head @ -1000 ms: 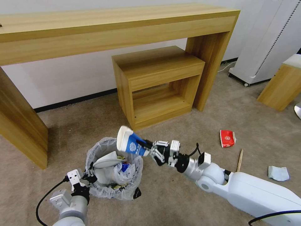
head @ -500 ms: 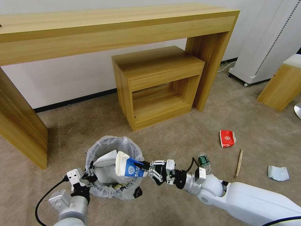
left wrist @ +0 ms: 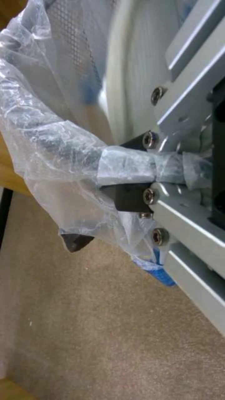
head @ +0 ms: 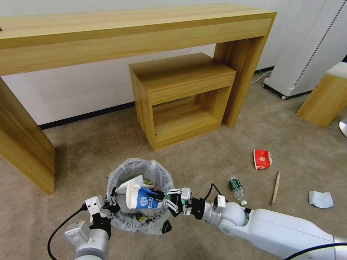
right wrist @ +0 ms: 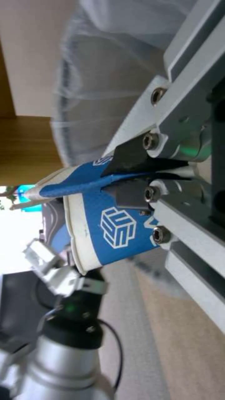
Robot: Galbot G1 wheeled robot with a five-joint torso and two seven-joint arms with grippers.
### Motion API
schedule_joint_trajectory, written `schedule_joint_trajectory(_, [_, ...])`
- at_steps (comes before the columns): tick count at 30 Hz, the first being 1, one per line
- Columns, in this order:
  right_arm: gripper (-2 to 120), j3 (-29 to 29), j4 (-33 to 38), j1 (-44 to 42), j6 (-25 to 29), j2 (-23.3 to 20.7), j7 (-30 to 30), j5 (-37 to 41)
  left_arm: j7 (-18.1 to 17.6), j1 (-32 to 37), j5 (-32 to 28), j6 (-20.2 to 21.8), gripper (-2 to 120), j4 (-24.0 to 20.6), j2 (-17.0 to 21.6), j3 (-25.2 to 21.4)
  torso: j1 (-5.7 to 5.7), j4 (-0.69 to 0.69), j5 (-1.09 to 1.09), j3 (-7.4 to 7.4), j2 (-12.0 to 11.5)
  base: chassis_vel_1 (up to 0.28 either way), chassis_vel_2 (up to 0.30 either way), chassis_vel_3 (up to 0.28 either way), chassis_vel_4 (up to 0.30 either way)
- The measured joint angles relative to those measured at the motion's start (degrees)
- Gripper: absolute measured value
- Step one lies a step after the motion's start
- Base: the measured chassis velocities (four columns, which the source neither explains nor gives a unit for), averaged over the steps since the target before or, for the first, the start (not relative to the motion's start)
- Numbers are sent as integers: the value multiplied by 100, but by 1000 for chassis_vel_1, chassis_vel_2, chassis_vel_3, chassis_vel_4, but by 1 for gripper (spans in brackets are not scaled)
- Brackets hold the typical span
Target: Pick up the trash bin and place the garbage on the floor into it.
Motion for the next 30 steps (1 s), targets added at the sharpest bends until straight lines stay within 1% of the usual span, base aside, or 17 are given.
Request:
schedule_joint_trajectory(5, [0,-147,-316,95,-14,161,120,-177,27,68,87,-5,1,-47,-35,56,0,0,0,0,0,0,0,0,0])
schedule_joint_trajectory(10, [0,-164,-396,121,-26,236,200,-240,45,92,144,-20,1,-48,-57,87,0,1,0,0,0,0,0,0,0])
schedule_joint_trajectory(11, [0,-161,-396,123,-44,239,207,-250,54,93,159,-27,1,-48,-63,94,0,0,0,0,0,0,0,0,0])
schedule_joint_trajectory(12, [5,-159,-401,127,-67,239,212,-272,61,94,170,-32,1,-47,-70,102,0,0,0,0,0,0,0,0,0])
schedule_joint_trajectory(13, [5,-159,-401,127,-67,239,212,-272,61,94,170,-32,1,-47,-70,102,0,0,0,0,0,0,0,0,0])
schedule_joint_trajectory(15, [16,-145,-493,130,-101,238,269,-413,75,111,193,-33,1,-47,-82,141,0,0,0,0,0,0,0,0,0])
schedule_joint_trajectory(16, [19,-129,-521,130,-120,234,305,-468,77,116,202,-33,1,-51,-84,149,0,0,1,0,0,0,0,0,0])
schedule_joint_trajectory(17, [19,-129,-521,130,-120,234,305,-468,77,116,202,-33,1,-51,-84,149,0,0,1,0,0,0,0,0,0])
schedule_joint_trajectory(18, [26,-105,-544,130,-152,225,358,-561,83,123,222,-33,1,-54,-90,168,0,0,0,0,0,0,0,0,0])
schedule_joint_trajectory(20, [33,-77,-573,125,-167,218,393,-661,95,134,260,-33,1,-55,-105,209,0,0,0,0,0,0,0,0,0])
schedule_joint_trajectory(21, [39,-64,-574,119,-169,211,405,-672,103,136,279,-33,1,-55,-113,223,0,0,0,0,0,0,0,0,0])
schedule_joint_trajectory(22, [39,-64,-574,119,-169,211,405,-672,103,136,279,-33,1,-55,-113,223,0,0,0,0,0,0,0,0,0])
schedule_joint_trajectory(25, [54,-6,-477,93,-179,179,410,-636,120,101,294,-34,1,-5,-123,233,0,0,0,0,0,0,0,0,0])
schedule_joint_trajectory(26, [54,-6,-477,93,-179,179,410,-636,120,101,294,-34,1,-5,-123,233,0,0,0,0,0,0,0,0,0])
schedule_joint_trajectory(29, [68,47,-342,64,-186,120,407,-628,126,48,289,-35,1,64,-133,230,0,0,1,0,0,0,0,0,0])
schedule_joint_trajectory(30, [68,47,-342,64,-186,120,407,-628,126,48,289,-35,1,64,-133,230,0,0,1,0,0,0,0,0,0])
